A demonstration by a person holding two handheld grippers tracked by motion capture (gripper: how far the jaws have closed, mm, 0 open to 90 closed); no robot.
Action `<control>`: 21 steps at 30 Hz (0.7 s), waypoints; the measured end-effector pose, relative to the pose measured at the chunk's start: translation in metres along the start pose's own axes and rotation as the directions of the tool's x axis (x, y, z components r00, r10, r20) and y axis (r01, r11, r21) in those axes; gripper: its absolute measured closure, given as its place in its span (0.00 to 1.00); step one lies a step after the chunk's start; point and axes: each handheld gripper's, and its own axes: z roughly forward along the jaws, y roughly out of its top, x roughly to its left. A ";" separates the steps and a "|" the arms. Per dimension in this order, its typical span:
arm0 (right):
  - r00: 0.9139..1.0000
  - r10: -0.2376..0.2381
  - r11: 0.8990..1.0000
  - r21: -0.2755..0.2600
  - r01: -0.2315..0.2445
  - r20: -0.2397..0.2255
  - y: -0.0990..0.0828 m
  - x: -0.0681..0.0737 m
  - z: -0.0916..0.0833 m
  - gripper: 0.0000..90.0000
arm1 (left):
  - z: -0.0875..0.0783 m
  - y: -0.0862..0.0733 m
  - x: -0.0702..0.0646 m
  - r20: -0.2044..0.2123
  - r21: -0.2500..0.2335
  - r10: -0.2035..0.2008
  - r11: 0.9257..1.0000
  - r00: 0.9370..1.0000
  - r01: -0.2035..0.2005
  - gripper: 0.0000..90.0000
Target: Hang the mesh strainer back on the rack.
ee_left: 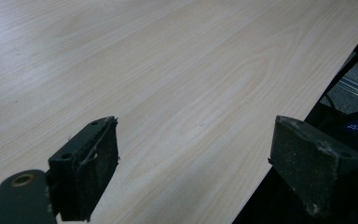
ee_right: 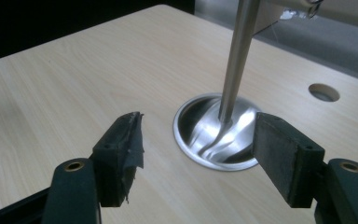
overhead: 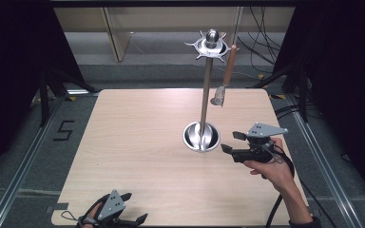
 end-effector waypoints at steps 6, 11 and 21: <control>1.000 -0.010 0.999 0.043 0.011 -0.023 -0.009 0.004 0.009 0.38 | 0.000 -0.001 -0.001 -0.001 0.005 -0.016 1.000 1.000 0.016 0.16; 1.000 -0.013 0.999 0.035 0.014 -0.022 -0.016 0.010 0.013 0.37 | 0.000 0.000 0.000 0.002 0.001 -0.006 1.000 1.000 0.006 0.16; 0.998 0.002 0.998 0.066 0.002 -0.062 -0.033 0.020 0.023 0.37 | 0.001 -0.001 -0.002 0.006 -0.001 -0.033 0.999 0.999 0.033 0.16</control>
